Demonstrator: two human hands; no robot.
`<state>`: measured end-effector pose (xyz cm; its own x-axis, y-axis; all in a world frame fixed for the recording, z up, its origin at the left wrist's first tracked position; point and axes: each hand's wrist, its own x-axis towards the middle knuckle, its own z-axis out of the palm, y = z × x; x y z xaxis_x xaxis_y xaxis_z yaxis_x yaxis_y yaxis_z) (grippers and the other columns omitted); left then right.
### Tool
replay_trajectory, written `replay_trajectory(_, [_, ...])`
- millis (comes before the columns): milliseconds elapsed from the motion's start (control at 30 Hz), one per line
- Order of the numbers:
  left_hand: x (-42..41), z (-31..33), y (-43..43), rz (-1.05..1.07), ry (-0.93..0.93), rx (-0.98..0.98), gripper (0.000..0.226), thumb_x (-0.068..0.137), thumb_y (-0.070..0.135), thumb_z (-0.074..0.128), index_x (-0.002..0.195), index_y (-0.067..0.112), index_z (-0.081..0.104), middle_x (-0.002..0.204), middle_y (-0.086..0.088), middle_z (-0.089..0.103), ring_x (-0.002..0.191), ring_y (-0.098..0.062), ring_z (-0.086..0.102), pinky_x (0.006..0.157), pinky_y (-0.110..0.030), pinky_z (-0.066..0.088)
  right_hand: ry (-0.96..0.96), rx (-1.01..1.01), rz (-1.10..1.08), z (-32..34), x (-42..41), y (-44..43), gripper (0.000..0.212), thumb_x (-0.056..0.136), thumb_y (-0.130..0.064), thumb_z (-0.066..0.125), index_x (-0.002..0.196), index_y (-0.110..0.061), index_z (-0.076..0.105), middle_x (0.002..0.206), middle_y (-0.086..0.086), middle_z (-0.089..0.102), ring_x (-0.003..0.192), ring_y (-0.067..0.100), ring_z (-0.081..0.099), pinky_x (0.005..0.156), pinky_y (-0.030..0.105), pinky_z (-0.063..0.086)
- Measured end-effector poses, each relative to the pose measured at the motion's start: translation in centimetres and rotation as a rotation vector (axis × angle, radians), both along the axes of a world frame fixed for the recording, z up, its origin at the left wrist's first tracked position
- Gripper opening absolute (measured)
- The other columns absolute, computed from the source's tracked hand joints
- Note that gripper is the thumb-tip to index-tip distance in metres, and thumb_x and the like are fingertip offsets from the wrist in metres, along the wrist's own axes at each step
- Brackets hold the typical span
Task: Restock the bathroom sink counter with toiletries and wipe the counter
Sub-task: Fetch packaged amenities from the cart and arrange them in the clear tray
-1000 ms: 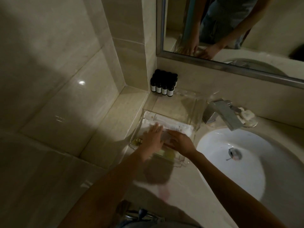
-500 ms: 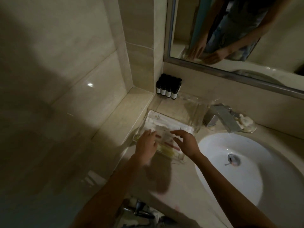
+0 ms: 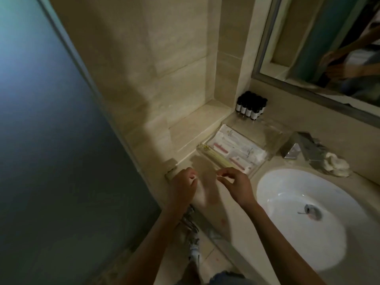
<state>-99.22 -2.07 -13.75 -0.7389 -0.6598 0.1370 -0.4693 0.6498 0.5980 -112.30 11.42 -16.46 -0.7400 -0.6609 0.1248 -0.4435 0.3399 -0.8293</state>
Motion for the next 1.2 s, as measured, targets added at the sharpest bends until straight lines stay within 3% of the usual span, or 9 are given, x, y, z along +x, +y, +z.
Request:
replay_trajectory(133, [5.9, 0.3, 2.1, 0.178, 0.007, 0.085, 0.016, 0.09, 0.021, 0.06, 0.104, 0.018, 0.067, 0.1, -0.001, 0.067, 0.093, -0.02, 0.063, 0.075, -0.026, 0.043, -0.018, -0.044, 0.157, 0.9, 4.4, 0.2, 0.013, 0.083, -0.016, 0.072, 0.083, -0.028, 0.07, 0.09, -0.013, 0.07, 0.085, 0.004, 0.064, 0.08, 0.026, 0.052])
replay_trajectory(200, [9.6, 0.5, 3.1, 0.289, 0.047, 0.107, 0.013, 0.088, 0.019, 0.062, 0.1, 0.02, 0.069, 0.096, -0.002, 0.07, 0.089, -0.021, 0.065, 0.071, -0.026, 0.044, -0.038, -0.063, 0.233, 1.4, 6.9, -0.2, 0.019, 0.082, -0.014, 0.073, 0.081, -0.033, 0.069, 0.089, -0.012, 0.071, 0.084, 0.001, 0.064, 0.079, 0.02, 0.049])
replay_trajectory(367, [20.1, 1.8, 6.1, 0.597, 0.053, 0.119, 0.017, 0.091, 0.027, 0.061, 0.098, 0.015, 0.07, 0.096, -0.007, 0.071, 0.089, -0.024, 0.066, 0.075, -0.032, 0.048, -0.103, -0.056, 0.457, 2.7, 14.7, -2.5, 0.01, 0.081, -0.011, 0.074, 0.089, -0.017, 0.074, 0.087, -0.005, 0.071, 0.08, -0.001, 0.062, 0.074, 0.01, 0.044])
replay_trajectory(533, [30.0, 2.9, 9.2, 0.885, 0.066, 0.109, 0.016, 0.092, 0.028, 0.061, 0.1, 0.016, 0.069, 0.093, -0.005, 0.071, 0.085, -0.02, 0.066, 0.074, -0.03, 0.05, -0.095, -0.091, 0.754, 3.4, 23.9, -4.9, 0.036, 0.081, -0.009, 0.073, 0.08, -0.044, 0.065, 0.084, -0.022, 0.067, 0.082, -0.008, 0.062, 0.077, 0.011, 0.046])
replay_trajectory(667, [36.9, 3.7, 12.4, 1.078, 0.07, 0.1, 0.017, 0.092, 0.027, 0.061, 0.104, 0.018, 0.068, 0.095, -0.001, 0.07, 0.085, -0.013, 0.065, 0.076, -0.026, 0.051, -0.065, -0.096, 1.003, 4.3, 31.8, -6.0, 0.024, 0.081, -0.007, 0.073, 0.088, -0.029, 0.069, 0.087, -0.014, 0.066, 0.084, -0.005, 0.061, 0.077, 0.009, 0.045])
replay_trajectory(867, [47.5, 4.3, 18.3, 1.456, 0.071, 0.061, 0.012, 0.09, 0.029, 0.062, 0.101, 0.028, 0.066, 0.094, 0.013, 0.065, 0.083, -0.004, 0.059, 0.071, -0.018, 0.041, -0.03, -0.079, 1.355, 5.0, 44.4, -6.7, 0.015, 0.081, -0.007, 0.072, 0.091, -0.017, 0.073, 0.09, -0.009, 0.068, 0.084, 0.006, 0.064, 0.08, 0.019, 0.048])
replay_trajectory(1000, [54.9, 4.7, 22.6, 1.646, 0.103, 0.059, 0.017, 0.085, 0.027, 0.067, 0.102, 0.03, 0.066, 0.091, 0.014, 0.067, 0.081, -0.007, 0.063, 0.07, -0.024, 0.048, -0.024, -0.051, 1.6, 6.0, 54.4, -5.8, 0.016, 0.083, -0.011, 0.071, 0.093, -0.024, 0.072, 0.093, -0.013, 0.069, 0.087, -0.001, 0.064, 0.082, 0.012, 0.046])
replay_trajectory(1200, [66.6, 5.4, 28.8, 1.899, 0.138, 0.04, 0.021, 0.086, 0.027, 0.067, 0.107, 0.03, 0.065, 0.093, 0.013, 0.068, 0.082, -0.006, 0.063, 0.074, -0.027, 0.051, -0.155, -0.026, 1.893, 8.1, 71.1, -2.1, 0.016, 0.086, -0.012, 0.068, 0.097, -0.023, 0.071, 0.097, -0.014, 0.07, 0.093, -0.002, 0.064, 0.085, 0.015, 0.049])
